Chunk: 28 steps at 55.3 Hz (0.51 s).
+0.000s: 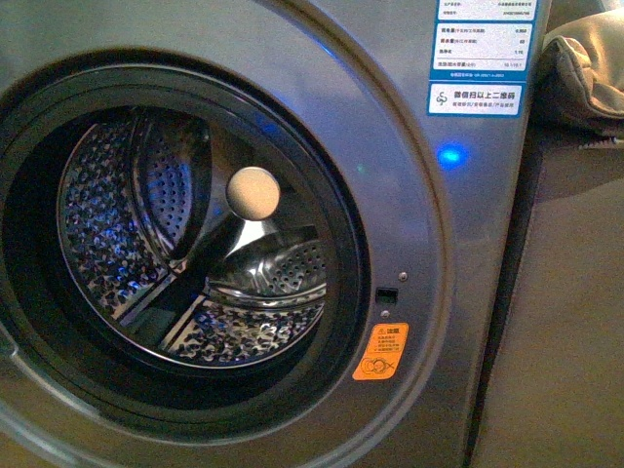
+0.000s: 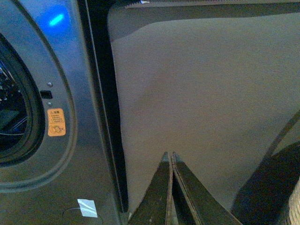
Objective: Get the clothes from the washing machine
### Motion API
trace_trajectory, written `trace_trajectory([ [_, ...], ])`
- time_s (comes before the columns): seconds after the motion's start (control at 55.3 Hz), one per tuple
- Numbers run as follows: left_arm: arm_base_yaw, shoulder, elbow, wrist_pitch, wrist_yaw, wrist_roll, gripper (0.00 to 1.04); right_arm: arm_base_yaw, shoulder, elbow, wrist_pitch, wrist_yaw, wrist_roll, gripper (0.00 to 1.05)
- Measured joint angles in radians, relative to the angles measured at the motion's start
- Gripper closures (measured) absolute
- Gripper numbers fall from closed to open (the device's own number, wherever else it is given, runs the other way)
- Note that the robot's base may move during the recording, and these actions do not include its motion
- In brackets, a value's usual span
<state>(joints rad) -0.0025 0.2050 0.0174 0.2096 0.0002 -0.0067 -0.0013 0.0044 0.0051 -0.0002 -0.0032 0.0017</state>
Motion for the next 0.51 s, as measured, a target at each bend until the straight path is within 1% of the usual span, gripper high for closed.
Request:
trace_trajectory([
  [0.145, 0.0, -0.033, 0.0, -0.034, 0.0, 0.0, 1.01, 0.0, 0.0, 0.0, 0.0, 0.0, 0.0, 1.02],
  [0.181, 0.0, -0.085, 0.0, -0.105, 0.0, 0.0, 1.01, 0.0, 0.0, 0.0, 0.0, 0.0, 0.0, 1.02],
  [0.253, 0.0, -0.17, 0.0, -0.194, 0.0, 0.0, 1.01, 0.0, 0.0, 0.0, 0.0, 0.001, 0.0, 1.02],
  [0.506, 0.0, -0.2, 0.0, -0.208, 0.0, 0.0, 1.01, 0.0, 0.0, 0.0, 0.0, 0.002, 0.0, 1.02],
])
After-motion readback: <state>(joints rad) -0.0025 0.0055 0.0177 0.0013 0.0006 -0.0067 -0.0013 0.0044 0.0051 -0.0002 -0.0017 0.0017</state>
